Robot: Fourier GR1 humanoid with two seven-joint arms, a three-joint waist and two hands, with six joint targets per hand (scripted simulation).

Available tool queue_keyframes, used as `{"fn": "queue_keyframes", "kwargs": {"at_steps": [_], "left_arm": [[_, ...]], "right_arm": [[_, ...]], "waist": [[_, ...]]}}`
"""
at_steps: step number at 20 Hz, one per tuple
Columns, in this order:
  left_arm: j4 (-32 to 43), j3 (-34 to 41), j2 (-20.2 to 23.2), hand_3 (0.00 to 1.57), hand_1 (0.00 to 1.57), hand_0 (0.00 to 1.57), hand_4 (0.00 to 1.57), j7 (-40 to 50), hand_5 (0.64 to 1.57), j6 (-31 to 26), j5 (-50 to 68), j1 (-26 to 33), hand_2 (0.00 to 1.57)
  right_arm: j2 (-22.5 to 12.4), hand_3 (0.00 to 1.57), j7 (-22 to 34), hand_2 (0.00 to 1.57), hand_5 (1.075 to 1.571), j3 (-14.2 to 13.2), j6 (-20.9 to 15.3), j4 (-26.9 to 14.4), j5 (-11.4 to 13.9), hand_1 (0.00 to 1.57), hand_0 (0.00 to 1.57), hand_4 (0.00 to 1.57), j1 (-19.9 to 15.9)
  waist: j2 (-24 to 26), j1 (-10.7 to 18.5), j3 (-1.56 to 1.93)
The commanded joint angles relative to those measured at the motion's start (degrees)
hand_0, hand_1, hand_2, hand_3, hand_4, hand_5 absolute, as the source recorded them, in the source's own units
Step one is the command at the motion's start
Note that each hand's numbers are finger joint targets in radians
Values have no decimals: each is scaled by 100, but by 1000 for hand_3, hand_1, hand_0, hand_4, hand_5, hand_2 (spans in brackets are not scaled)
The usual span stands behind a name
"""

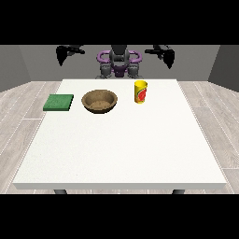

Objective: Pick the cup and pour the ball into the bowl, then pick the bowl and place it on the pad

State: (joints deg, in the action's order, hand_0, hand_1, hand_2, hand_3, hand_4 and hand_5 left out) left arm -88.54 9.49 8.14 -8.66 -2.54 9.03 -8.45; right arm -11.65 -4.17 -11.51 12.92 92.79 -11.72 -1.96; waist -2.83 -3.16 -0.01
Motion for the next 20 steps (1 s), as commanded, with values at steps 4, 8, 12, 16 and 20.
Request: {"fn": "queue_keyframes", "kwargs": {"at_steps": [4,8,12,16,20], "left_arm": [[1145,-165,-487,0,0,0,0,-1422,1523,291,-510,37,0],[1941,-183,-654,0,0,0,0,-2189,1517,439,-685,-361,0],[3028,149,-623,0,0,0,0,-2820,1530,711,-709,-981,0],[3509,-28,-770,0,0,0,0,-3346,1517,880,-886,-1029,0],[4324,247,-517,0,0,0,0,-3507,1520,782,-696,-1584,0]], "right_arm": [[-158,0,-258,0,1571,-124,257,-354,6,0,0,0,-140],[-128,0,-884,0,1571,-149,297,-560,176,0,0,0,-305],[-75,0,-611,0,1570,-77,167,-337,109,0,0,0,-624],[-197,0,-1116,0,1570,-304,488,-983,13,0,0,0,-574],[-222,0,-1362,0,1571,-300,630,-1281,83,0,0,0,-543]], "waist": [[-248,-66,-1],[-689,-229,0],[-981,-452,-3],[-1071,-369,0],[-988,-388,-1]]}}
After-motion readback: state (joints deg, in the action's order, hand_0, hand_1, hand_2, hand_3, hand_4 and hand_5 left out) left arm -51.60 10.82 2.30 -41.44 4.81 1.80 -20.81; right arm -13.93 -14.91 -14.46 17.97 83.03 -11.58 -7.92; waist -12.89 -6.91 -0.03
